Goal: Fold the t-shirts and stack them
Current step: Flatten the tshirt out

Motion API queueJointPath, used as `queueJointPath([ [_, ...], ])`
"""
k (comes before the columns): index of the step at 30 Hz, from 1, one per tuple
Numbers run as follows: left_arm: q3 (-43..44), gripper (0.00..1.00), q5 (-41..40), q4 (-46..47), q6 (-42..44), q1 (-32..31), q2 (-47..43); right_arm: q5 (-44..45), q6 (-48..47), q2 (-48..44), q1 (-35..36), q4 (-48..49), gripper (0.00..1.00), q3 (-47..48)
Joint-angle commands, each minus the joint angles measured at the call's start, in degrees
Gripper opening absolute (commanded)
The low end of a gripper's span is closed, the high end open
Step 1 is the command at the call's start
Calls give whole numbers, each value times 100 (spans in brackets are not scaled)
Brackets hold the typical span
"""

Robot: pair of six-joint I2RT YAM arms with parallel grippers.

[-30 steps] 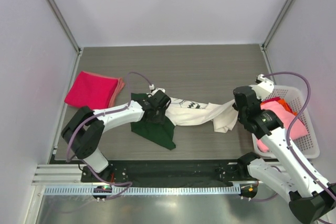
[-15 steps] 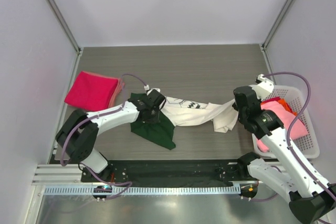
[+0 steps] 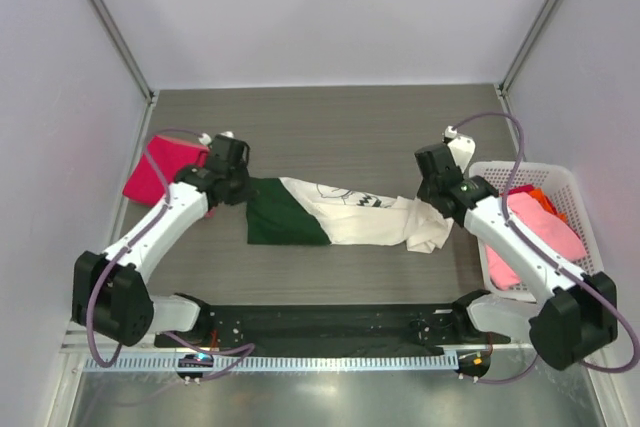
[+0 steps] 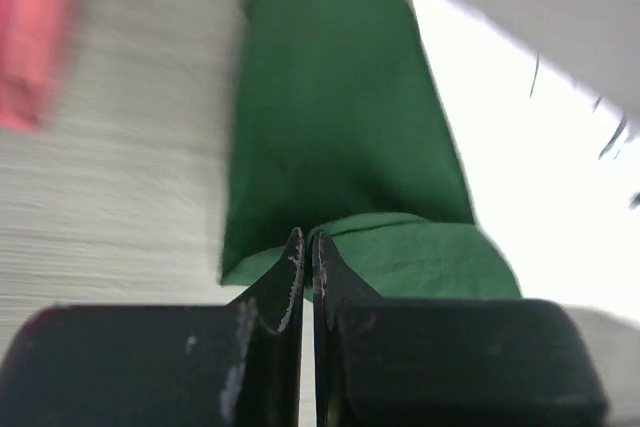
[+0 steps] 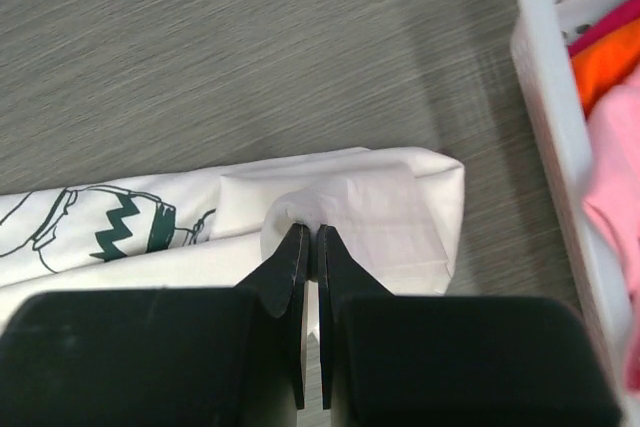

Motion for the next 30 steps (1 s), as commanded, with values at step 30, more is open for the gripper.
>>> queueJointPath([
  [30, 7784, 0, -99, -963, 411, 1463, -2187, -3202, -463, -2001, -369, -2096, 1, 5792],
])
